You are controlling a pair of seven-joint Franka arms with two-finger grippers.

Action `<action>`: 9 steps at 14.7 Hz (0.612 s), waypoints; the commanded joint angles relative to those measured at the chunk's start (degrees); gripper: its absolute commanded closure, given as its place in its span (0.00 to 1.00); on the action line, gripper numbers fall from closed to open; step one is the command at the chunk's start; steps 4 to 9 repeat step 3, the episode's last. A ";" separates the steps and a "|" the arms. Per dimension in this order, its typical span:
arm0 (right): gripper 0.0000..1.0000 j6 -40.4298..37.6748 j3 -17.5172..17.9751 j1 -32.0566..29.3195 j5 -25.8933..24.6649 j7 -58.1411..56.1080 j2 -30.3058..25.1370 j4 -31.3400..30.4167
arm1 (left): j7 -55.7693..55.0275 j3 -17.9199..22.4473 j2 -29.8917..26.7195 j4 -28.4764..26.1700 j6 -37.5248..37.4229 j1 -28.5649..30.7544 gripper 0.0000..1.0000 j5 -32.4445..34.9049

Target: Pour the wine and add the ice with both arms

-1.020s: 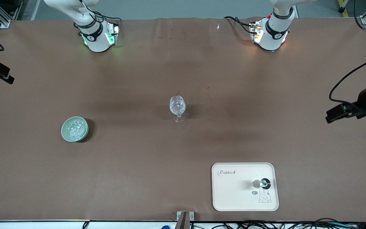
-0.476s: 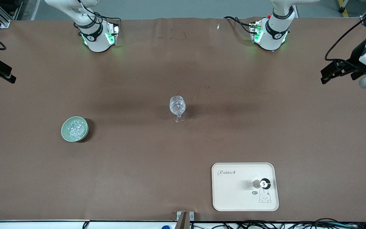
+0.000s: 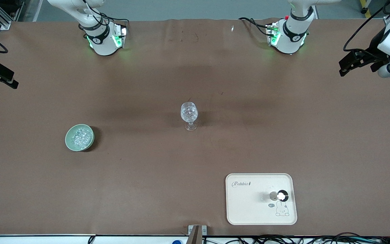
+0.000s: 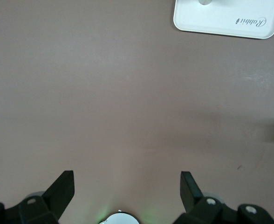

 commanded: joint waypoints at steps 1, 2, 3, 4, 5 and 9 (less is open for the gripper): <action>0.00 0.80 0.69 -0.79 0.16 -2.53 -1.88 -2.48 | 1.58 0.32 -1.04 -0.60 0.89 0.52 0.00 -1.11; 0.00 0.97 0.78 -0.79 0.16 -3.32 -1.88 -2.48 | 1.67 0.23 -1.04 -0.42 0.89 0.52 0.00 -1.11; 0.00 0.98 0.78 -0.79 0.16 -3.51 -1.80 -2.48 | 1.76 0.23 -1.12 -0.42 0.89 0.44 0.00 -1.20; 0.00 0.98 0.78 -0.79 0.16 -3.51 -1.80 -2.48 | 1.76 0.23 -1.12 -0.42 0.89 0.44 0.00 -1.20; 0.00 0.98 0.78 -0.79 0.16 -3.51 -1.80 -2.48 | 1.76 0.23 -1.12 -0.42 0.89 0.44 0.00 -1.20; 0.00 0.98 0.78 -0.79 0.16 -3.51 -1.80 -2.48 | 1.76 0.23 -1.12 -0.42 0.89 0.44 0.00 -1.20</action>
